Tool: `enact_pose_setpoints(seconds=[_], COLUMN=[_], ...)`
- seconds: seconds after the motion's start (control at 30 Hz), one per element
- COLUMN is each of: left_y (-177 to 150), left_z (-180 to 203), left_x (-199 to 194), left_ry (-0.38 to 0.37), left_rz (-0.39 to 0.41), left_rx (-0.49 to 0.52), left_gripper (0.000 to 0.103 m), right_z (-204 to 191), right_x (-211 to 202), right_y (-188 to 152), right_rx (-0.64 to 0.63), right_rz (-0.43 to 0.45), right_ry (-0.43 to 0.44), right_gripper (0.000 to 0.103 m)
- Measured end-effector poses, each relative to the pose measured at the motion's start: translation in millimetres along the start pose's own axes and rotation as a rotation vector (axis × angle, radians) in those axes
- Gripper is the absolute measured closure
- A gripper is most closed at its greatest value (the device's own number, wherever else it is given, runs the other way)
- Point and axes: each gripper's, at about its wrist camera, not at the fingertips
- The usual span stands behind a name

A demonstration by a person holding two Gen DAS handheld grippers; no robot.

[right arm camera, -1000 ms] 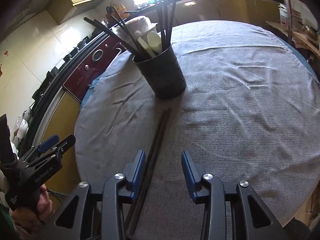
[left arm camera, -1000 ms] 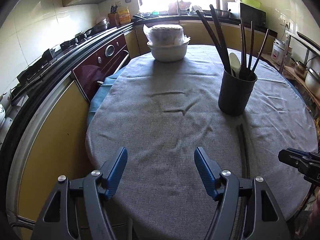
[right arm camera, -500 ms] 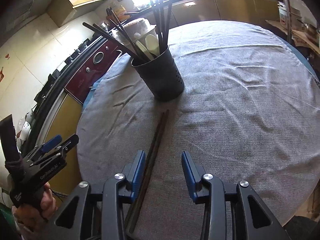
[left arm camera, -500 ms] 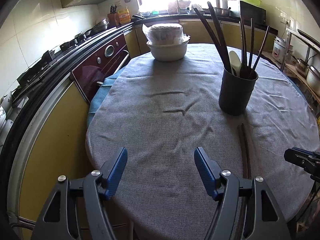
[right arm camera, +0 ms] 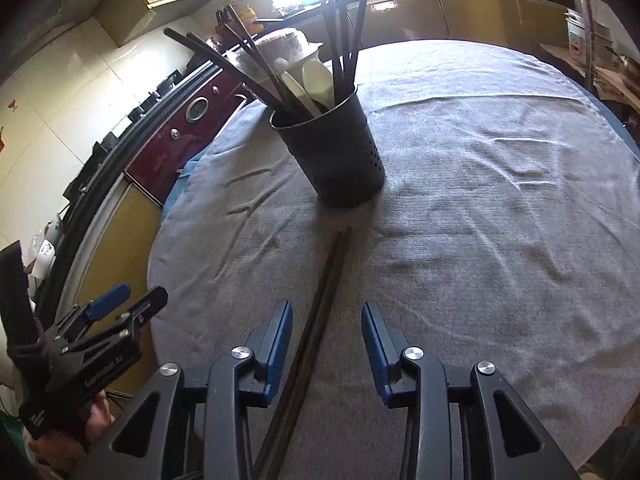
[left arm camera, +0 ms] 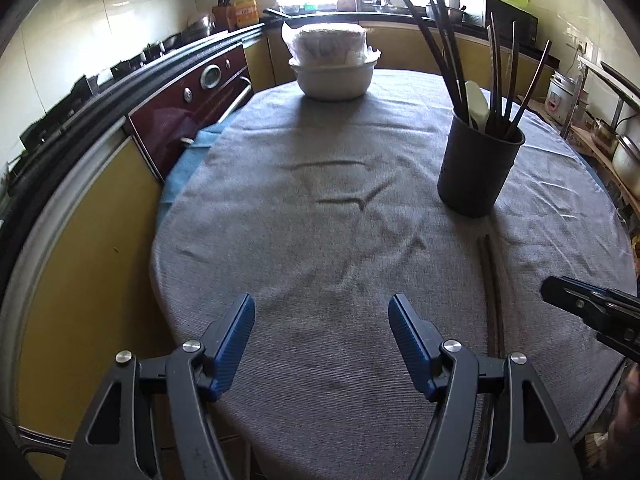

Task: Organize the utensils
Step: 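Close the right gripper on a dark chopstick while the left gripper grasps another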

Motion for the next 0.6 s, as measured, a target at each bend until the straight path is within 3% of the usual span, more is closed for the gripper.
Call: enact_pose_setpoints(seconds=[0.27,0.6], left_y=[-0.5,2.9], left_z=[-3.2,-11.6], left_x=[13.7,26.4], left_ry=[-0.013,-0.033], left_rz=[-0.021,-0.037], left_rx=[0.002,-0.021], left_gripper=[0.033,0.033], right_z=[-8.4,-21.7], right_x=[37.3,62.6], right_y=[7.4,5.6], right_rx=[-0.026,-0.091], right_rz=[-0.019,-0.04], right_ry=[-0.065,-0.183], right_gripper=[0.079,0.08])
Point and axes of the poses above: each gripper's, at about its wrist camera, not at the fingertips, and x roughly the way its jaws point, z to its right, y to its top, and after that the axes turned 6 degrees about -y, right-handed
